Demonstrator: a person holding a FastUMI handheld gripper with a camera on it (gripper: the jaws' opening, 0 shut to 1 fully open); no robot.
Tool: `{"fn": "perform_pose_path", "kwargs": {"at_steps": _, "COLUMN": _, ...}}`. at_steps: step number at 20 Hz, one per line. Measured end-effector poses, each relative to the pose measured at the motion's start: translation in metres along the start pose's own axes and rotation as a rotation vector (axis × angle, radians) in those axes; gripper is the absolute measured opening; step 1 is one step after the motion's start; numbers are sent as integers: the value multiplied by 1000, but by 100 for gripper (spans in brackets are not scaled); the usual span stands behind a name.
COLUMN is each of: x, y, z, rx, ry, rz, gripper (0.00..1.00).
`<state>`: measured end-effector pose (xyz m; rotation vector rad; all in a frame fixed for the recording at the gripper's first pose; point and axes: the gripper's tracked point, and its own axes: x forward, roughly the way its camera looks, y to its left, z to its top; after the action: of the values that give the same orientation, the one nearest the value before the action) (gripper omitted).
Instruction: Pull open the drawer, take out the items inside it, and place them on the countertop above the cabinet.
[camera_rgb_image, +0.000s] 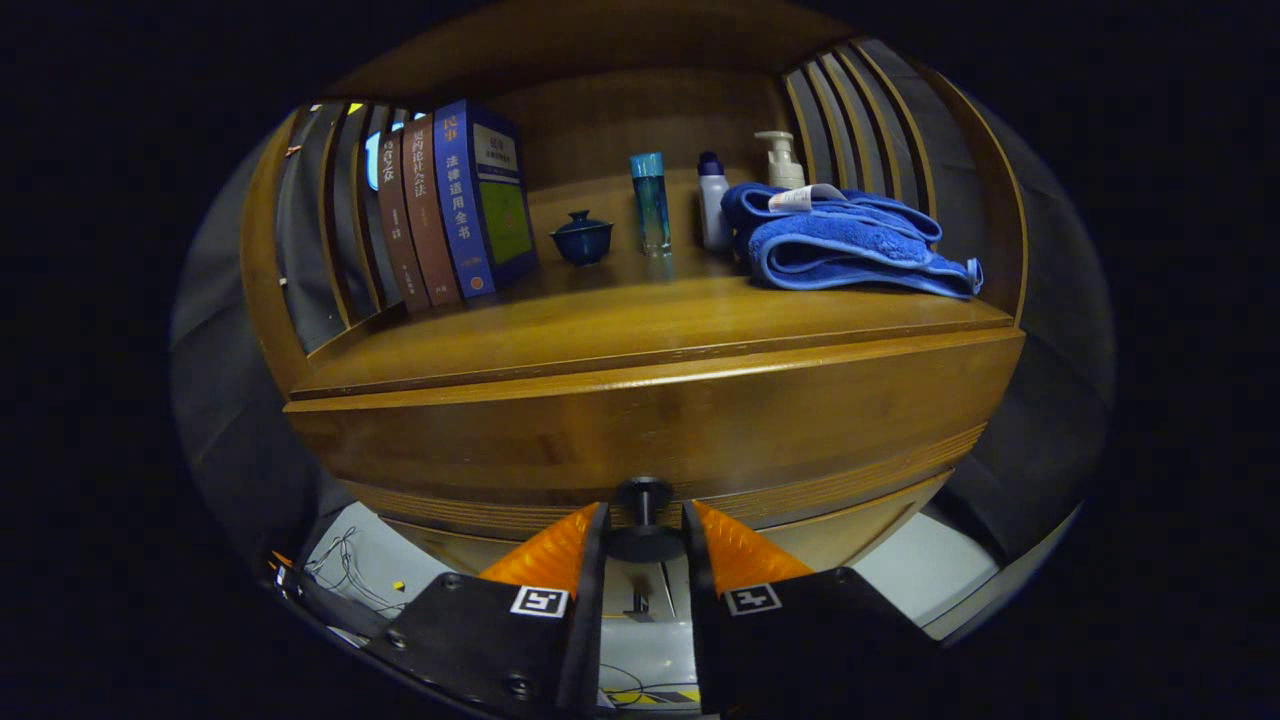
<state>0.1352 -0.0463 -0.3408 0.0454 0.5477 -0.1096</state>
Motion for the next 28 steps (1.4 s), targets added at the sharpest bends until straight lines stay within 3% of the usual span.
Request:
{"fn": "perform_pose_path", "kwargs": {"at_steps": 3, "x": -1, "y": -1, "z": 0, "rx": -12, "ry": -2, "rz": -11, "gripper": 30}}
{"fn": "perform_pose_path", "kwargs": {"at_steps": 13, "x": -15, "y": -1, "z": -8, "rx": -36, "ry": 38, "rz": -7, "gripper": 30}}
{"fn": "perform_pose_path", "kwargs": {"at_steps": 28, "x": -120, "y": -9, "z": -60, "rx": -40, "ry": 114, "rz": -4, "gripper": 30}}
